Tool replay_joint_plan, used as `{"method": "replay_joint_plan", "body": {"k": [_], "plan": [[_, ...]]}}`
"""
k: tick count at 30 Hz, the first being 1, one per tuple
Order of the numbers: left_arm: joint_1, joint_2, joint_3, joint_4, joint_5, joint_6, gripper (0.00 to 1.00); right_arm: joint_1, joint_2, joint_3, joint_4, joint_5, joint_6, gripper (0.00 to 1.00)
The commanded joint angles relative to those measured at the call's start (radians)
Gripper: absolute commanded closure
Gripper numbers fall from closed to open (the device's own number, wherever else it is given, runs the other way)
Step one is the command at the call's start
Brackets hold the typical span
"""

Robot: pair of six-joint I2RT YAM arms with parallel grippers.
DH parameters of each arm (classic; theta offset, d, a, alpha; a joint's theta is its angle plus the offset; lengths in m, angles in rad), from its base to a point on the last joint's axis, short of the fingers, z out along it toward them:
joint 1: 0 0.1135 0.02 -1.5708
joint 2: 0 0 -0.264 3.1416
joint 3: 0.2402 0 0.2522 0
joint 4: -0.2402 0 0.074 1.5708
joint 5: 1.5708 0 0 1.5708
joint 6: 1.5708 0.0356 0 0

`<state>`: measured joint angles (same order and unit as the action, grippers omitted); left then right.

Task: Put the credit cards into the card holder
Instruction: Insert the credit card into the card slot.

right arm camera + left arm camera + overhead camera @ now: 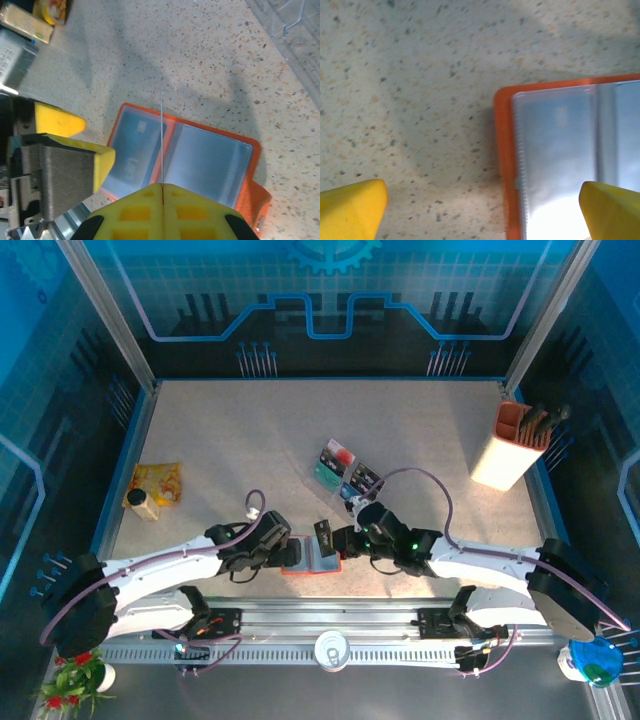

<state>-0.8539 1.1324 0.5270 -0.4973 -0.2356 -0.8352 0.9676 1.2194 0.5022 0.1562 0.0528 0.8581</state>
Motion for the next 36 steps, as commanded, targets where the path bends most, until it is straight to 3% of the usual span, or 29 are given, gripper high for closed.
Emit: {"method": "replay_joint_plan", "body": {"k": [1, 12, 36], "plan": [[-0.007, 0.006, -0.029, -0.038, -0.035, -0.037, 0.01, 0.023, 0.007, -0.038, 0.178, 0.063, 0.080, 1.00], [-0.008, 0.044, -0.044, -0.041, -0.031, -0.057, 0.01, 0.061, 0.106, -0.076, 0.336, 0.080, 0.140, 1.00], [-0.008, 0.039, -0.065, -0.037, -0.025, -0.067, 0.01, 0.096, 0.234, -0.113, 0.473, 0.107, 0.205, 1.00]]}}
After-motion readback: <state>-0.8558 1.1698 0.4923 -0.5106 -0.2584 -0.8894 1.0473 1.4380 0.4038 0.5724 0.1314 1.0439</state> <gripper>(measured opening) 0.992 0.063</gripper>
